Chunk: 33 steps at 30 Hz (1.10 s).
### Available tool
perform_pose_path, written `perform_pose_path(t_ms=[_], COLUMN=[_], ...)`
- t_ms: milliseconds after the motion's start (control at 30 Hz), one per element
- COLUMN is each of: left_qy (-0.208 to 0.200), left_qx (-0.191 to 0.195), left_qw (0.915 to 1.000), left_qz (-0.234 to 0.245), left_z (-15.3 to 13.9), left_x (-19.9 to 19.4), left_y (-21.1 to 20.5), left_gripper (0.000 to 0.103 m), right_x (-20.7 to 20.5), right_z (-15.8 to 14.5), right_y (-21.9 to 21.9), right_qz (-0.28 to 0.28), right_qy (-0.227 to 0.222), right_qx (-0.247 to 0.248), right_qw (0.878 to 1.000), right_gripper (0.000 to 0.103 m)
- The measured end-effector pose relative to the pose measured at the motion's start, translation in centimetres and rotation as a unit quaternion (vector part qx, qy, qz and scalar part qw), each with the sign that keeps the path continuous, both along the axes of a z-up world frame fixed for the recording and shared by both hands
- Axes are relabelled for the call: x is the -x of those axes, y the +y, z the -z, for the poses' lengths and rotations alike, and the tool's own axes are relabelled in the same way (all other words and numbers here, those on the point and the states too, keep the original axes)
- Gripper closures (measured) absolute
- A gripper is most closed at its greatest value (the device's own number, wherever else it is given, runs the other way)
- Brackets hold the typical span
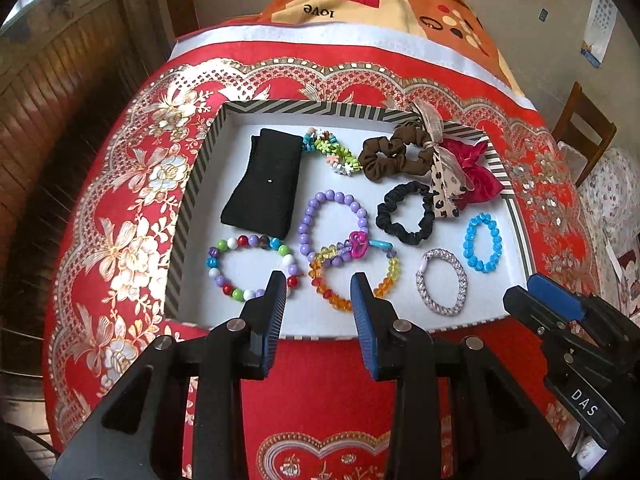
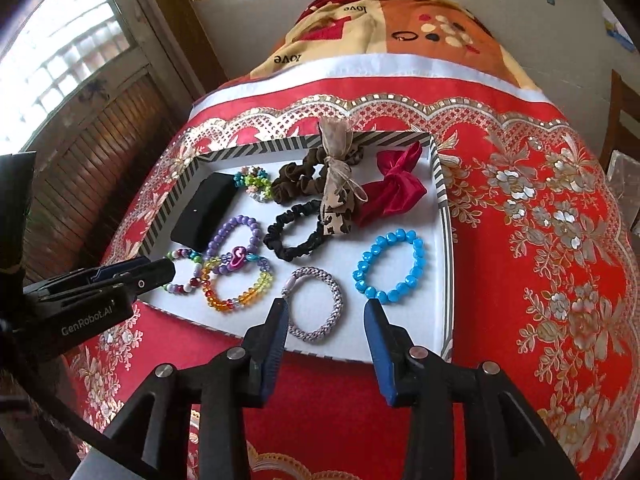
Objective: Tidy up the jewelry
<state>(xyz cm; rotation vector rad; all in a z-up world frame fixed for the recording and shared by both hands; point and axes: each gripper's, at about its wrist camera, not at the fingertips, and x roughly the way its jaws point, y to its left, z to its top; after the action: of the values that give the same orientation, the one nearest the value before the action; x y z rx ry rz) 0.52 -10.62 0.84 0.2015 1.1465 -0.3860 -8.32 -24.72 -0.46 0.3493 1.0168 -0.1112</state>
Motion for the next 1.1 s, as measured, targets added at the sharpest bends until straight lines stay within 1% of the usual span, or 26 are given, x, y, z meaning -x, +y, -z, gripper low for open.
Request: perform_pose_path(t_ms=[100,200,333,433,833,1000,1100], left_qy=[-0.008,-0.020,-0.032,-0.046,-0.075,-0.086,-0.094], left_qx=[-0.001,-0.010,-0.012,-0.025,-0.024,-0.019,-0.015], left_qw=[1.0000,0.9997,0.9994,0.9986,0.9966,0.9955,0.9948], left_qz=[-0.001,-0.002,-0.004,-0.008,-0.026,-0.034,-0.038], left_z=[-0.4,-1.0,-1.7,-2.3,-4.1,-4.8,-5.3], left_x=[0.6,1.3,2.1,2.8,4.8,5.4,5.6], left_y=[0.2,0.4,0.8,1.0,2.6,3.0,3.1], left_gripper=[0.071,0.071,0.071,0.071,0.071,0.071,0.071], right_x=[0.4,0.8,1.3,1.7,2.6,3.0,3.1], right_z=[-0.4,-0.8,-1.5,-2.0,-3.4,-4.2,-4.7], right_y=[0.6,1.0,1.5,2.0,3.9,4.1,4.1], right_qz=[-0.003,-0.002,0.003,0.004,0.004,0.010,0.012], right_qy=[-0.004,-0.009,-0.019,-0.026,-0.039,-0.049,-0.056], right_qx=[0.005,0.009,0.013,0.016,0.037,0.042,0.047], right_qw=[1.000,1.000,1.000,1.000,0.999,0.998,0.997], right_gripper=[0.062,0.062,0.062,0.062,0.060,0.049,0.049])
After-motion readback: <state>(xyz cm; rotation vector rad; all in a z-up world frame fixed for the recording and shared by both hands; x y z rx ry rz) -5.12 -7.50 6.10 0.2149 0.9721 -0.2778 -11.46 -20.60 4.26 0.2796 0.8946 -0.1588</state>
